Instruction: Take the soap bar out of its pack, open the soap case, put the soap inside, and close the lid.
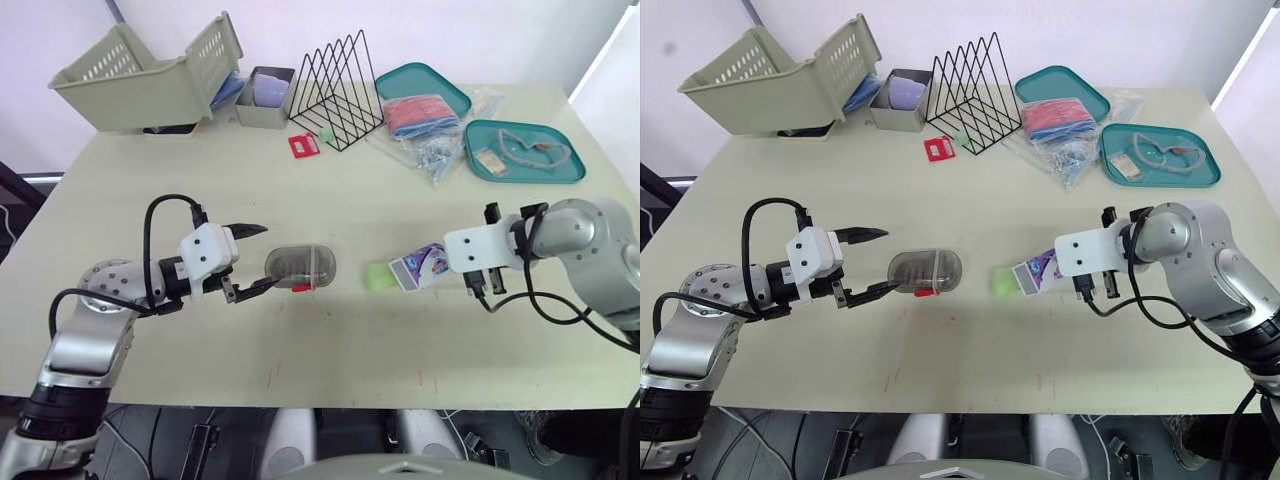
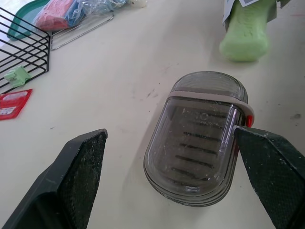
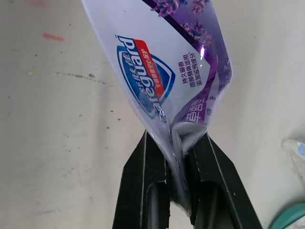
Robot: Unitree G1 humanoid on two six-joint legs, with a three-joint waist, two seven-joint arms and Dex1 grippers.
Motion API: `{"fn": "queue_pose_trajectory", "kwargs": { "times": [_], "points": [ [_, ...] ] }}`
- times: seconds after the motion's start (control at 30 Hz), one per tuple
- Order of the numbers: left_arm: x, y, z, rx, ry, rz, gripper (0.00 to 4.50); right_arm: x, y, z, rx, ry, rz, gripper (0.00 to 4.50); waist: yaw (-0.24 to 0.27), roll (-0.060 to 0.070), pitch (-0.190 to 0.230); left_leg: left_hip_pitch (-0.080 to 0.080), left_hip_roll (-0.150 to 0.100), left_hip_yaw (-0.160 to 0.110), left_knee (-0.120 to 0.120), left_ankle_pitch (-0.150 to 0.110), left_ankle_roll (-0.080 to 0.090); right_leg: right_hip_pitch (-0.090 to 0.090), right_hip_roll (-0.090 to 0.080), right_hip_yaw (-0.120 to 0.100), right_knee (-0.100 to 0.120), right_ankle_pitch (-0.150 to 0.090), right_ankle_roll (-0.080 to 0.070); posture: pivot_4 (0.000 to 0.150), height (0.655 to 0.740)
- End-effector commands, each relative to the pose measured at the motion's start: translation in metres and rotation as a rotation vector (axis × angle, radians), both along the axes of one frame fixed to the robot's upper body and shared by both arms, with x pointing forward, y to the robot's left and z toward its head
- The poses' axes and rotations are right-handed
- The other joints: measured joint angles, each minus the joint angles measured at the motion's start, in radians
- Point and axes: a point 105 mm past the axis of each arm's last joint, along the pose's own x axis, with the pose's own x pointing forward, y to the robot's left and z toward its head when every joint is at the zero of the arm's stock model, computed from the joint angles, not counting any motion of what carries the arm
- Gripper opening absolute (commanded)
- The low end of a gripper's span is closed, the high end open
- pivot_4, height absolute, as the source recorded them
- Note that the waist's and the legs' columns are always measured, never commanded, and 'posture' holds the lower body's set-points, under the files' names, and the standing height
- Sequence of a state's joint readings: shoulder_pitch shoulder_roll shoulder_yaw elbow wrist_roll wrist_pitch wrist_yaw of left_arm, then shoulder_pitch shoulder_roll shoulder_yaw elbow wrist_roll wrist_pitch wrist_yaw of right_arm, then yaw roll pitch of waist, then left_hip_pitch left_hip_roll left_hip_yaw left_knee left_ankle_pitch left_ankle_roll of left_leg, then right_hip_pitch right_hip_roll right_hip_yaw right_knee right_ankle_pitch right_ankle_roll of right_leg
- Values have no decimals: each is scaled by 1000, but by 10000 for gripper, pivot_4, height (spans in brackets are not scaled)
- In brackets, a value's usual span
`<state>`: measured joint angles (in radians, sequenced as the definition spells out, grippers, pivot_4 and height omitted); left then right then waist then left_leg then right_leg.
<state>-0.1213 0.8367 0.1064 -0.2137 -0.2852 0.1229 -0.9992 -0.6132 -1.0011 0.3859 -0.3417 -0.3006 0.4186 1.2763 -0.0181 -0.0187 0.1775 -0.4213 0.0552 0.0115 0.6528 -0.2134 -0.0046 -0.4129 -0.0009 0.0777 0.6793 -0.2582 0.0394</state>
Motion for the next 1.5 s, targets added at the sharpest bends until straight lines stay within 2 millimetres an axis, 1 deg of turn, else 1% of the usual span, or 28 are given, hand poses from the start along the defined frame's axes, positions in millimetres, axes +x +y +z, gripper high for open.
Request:
{"fn": "queue_pose_trajectory", "kwargs": {
  "times": [0.03,0.2,0.3,0.33,0.4,0.47,0.53,0.63,0.67,0.7,0.77,0.8,0.87,0.9,0.93,0.97,1.0,1.03,1.1,1.13,1.2,1.27,1.43,1.5],
  "points": [
    [2,-1,6,7,-34,-11,45000,-9,-6,16,16,-30,-6,2731,4,0,0,0,0,1,0,0,0,0,0,0,0,0,0,1500,7400],
    [2,3,10,13,-35,-14,45000,-8,-45,25,-22,-57,-131,2731,5,0,0,-1,0,1,0,0,0,0,-1,1,-1,0,0,1500,7400],
    [1,3,16,-8,-31,-24,45000,-9,-59,27,-11,-66,-193,2731,2,0,0,0,0,2,0,0,0,0,-1,1,0,0,0,1500,7400],
    [-1,-1,23,-50,-21,-38,45000,-6,-68,28,20,-86,-255,2731,1,0,0,1,0,2,0,0,0,0,0,2,0,-1,0,1500,7400],
    [-7,-9,31,-117,12,-75,45000,5,-83,32,138,-139,-406,2731,0,-1,0,2,1,2,0,0,0,0,0,2,1,-2,2,1500,7400],
    [-13,-15,33,-134,41,-107,45000,22,-98,34,302,-196,-633,2731,-5,-1,0,2,1,3,0,0,0,0,0,3,1,-2,3,1500,7400],
    [-13,-18,30,-126,48,-113,45000,31,-113,26,424,-197,-857,2731,-11,-1,0,3,0,4,0,0,0,1,0,4,1,-1,2,1500,7400],
    [-10,-20,26,-112,52,-113,45000,33,-125,12,475,-180,-1013,2731,-13,-1,0,3,0,4,-1,0,0,1,0,4,1,1,0,1500,7400],
    [-9,-21,24,-106,51,-114,45000,34,-125,11,497,-176,-1040,5701,-13,-1,0,3,-1,3,-2,0,0,1,0,4,1,0,0,1500,7400],
    [-7,-21,23,-101,49,-115,45000,33,-124,14,518,-178,-1048,9418,-14,-1,0,2,-1,3,-3,0,0,1,0,4,0,0,0,1500,7400],
    [-4,-21,23,-97,46,-116,45000,32,-122,27,557,-204,-1039,17548,-17,-1,0,2,-1,3,-3,0,0,0,0,5,0,0,0,1500,7400],
    [-3,-20,23,-96,46,-117,45000,30,-122,36,569,-223,-1029,23244,-18,-1,0,1,-1,3,-3,0,0,0,0,5,0,0,0,1500,7400],
    [-1,-20,22,-93,48,-120,45000,26,-120,52,564,-281,-993,32936,-20,0,0,1,-1,3,-3,0,0,0,0,5,0,0,0,1500,7400],
    [0,-19,21,-91,49,-122,45000,21,-108,62,555,-295,-916,37084,-21,0,0,2,-1,3,-3,0,0,0,0,5,0,0,0,1500,7400],
    [1,-19,20,-90,50,-123,45000,16,-96,70,549,-298,-845,39198,-22,1,1,2,-1,3,-3,0,0,0,0,5,0,0,1,1500,7400],
    [1,-19,20,-88,50,-124,45000,12,-88,74,545,-295,-799,44300,-24,0,1,2,-1,3,-3,0,0,0,0,5,0,0,1,1500,7400],
    [2,-17,20,-87,51,-123,45000,5,-70,83,557,-290,-693,44765,-25,0,1,3,-1,4,-4,0,0,0,0,5,0,-1,2,1500,7400],
    [3,-17,20,-85,50,-123,45000,0,-60,88,565,-286,-628,44765,-26,0,1,3,0,4,-4,0,0,0,1,4,0,-2,4,1500,7400],
    [5,-12,21,-74,48,-118,45000,-17,-28,99,618,-244,-416,44765,-25,0,1,3,1,3,-4,0,0,0,2,4,0,-2,4,1500,7400],
    [5,-9,22,-65,50,-114,45000,-27,-11,99,662,-198,-301,44765,-24,0,1,4,1,3,-4,0,0,0,1,4,0,-2,4,1500,7400],
    [6,-3,22,-45,53,-104,45000,-43,10,93,714,-111,-147,44765,-23,-3,0,3,0,4,-3,0,0,1,1,4,0,-2,5,1500,7400],
    [7,2,22,-28,60,-96,45000,-52,21,81,760,-16,-65,44765,-22,-3,0,3,0,3,-3,0,0,1,1,4,-1,-2,5,1500,7400],
    [4,14,20,30,99,-93,45000,-59,44,57,863,141,79,44765,-22,-4,0,3,0,4,-2,0,0,1,0,4,-1,-2,5,1500,7400],
    [3,15,20,40,110,-100,45000,-53,46,49,889,152,66,44765,-23,-4,0,3,0,4,-2,0,0,1,0,4,0,-2,4,1500,7400]
  ]
}}
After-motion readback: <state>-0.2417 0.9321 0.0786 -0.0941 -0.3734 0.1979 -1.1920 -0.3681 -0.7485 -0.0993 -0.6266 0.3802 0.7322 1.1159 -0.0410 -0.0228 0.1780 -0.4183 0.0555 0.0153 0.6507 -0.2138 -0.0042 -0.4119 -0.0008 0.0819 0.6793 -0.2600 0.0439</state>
